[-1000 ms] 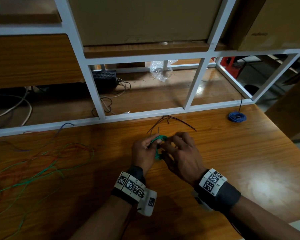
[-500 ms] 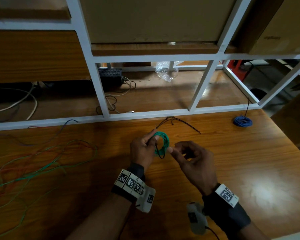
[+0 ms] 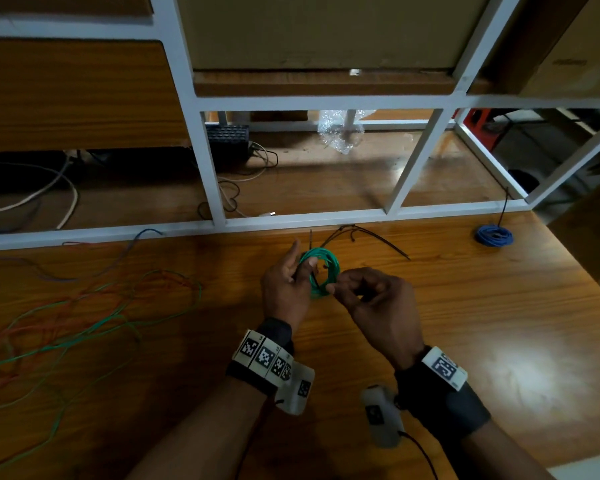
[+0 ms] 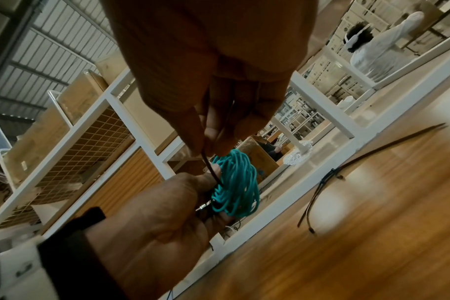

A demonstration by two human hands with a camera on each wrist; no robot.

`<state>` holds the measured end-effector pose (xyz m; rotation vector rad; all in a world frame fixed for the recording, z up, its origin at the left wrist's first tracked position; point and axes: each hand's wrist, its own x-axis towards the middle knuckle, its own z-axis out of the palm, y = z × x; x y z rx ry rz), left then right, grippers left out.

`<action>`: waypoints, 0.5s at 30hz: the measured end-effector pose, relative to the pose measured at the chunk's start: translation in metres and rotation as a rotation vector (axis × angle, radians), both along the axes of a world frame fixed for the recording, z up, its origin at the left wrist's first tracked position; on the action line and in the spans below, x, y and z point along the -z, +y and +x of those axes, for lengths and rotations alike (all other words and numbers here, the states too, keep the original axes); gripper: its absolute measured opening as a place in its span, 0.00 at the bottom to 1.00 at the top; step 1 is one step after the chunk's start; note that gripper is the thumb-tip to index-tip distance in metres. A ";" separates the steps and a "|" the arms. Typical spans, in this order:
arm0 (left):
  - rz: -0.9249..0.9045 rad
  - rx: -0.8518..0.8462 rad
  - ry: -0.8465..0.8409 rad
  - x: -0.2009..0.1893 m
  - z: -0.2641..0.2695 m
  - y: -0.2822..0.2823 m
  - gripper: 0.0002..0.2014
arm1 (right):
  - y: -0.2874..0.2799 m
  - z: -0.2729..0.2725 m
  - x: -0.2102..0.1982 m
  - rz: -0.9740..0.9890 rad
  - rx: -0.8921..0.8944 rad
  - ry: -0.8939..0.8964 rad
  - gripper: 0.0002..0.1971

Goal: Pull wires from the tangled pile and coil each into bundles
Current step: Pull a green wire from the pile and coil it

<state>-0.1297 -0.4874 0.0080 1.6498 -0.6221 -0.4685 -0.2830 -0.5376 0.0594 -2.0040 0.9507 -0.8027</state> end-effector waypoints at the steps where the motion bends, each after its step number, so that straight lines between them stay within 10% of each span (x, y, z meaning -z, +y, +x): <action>1: -0.003 0.009 -0.007 0.000 0.000 0.001 0.24 | -0.001 0.001 -0.004 -0.012 -0.001 -0.007 0.07; 15: -0.130 0.064 -0.013 -0.006 -0.009 0.011 0.15 | -0.032 0.026 -0.030 -0.165 0.085 0.006 0.06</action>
